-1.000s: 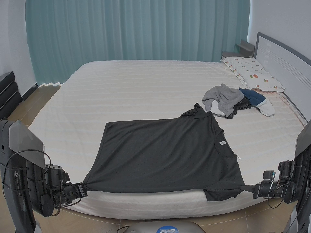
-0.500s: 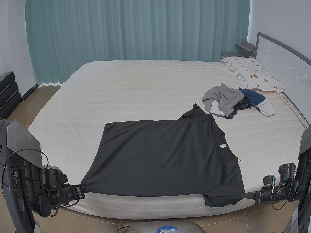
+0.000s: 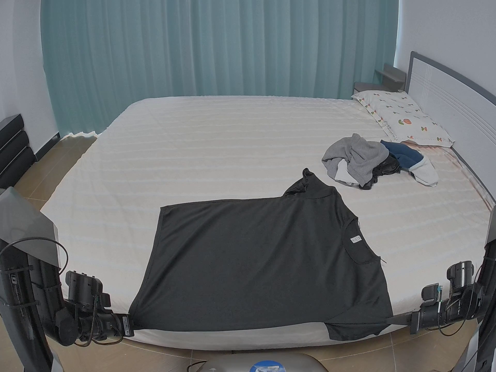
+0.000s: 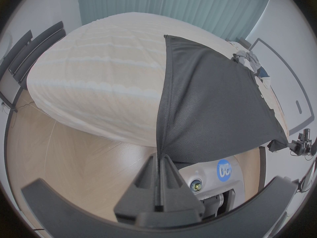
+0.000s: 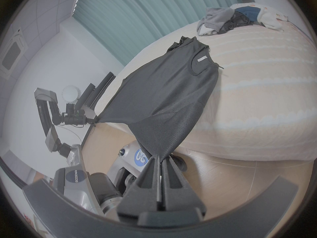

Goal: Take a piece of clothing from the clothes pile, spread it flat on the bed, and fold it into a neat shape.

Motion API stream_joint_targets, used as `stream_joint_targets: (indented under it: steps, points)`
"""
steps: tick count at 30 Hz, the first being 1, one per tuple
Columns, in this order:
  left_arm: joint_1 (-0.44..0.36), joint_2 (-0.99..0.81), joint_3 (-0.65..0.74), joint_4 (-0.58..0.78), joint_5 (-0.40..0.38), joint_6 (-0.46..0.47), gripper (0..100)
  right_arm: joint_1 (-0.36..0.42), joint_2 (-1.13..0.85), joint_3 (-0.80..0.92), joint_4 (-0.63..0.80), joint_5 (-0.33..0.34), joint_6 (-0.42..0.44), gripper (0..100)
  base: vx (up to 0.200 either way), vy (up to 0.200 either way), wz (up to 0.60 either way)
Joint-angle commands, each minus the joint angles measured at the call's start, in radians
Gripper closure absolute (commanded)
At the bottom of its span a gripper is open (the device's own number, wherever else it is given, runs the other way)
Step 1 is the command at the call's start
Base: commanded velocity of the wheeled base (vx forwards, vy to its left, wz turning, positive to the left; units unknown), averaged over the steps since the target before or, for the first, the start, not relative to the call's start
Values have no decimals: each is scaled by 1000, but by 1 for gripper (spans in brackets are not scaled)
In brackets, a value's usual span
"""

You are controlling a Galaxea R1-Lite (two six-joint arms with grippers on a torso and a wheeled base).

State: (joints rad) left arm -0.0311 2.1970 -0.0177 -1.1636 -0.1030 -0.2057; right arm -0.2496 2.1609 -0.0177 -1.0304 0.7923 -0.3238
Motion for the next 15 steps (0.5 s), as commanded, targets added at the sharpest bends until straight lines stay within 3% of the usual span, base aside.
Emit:
stream_joint_targets:
  steps: [1,4,9,12,15]
  points:
    - [-1,-91,13,68,-29,39,100,-27,-41,18,84,-1,-98,100,0,0,0]
    - [3,-129,13,137,-50,77,100,-30,-56,18,138,-1,-149,100,0,0,0]
    - [2,-157,12,163,-73,81,100,-30,-95,18,142,2,-147,100,0,0,0]
    - [3,-184,4,139,-86,52,100,-31,-99,8,135,7,-135,100,0,0,0]
    - [2,-214,-38,124,-87,-58,100,-25,-128,-25,138,10,-70,100,0,0,0]
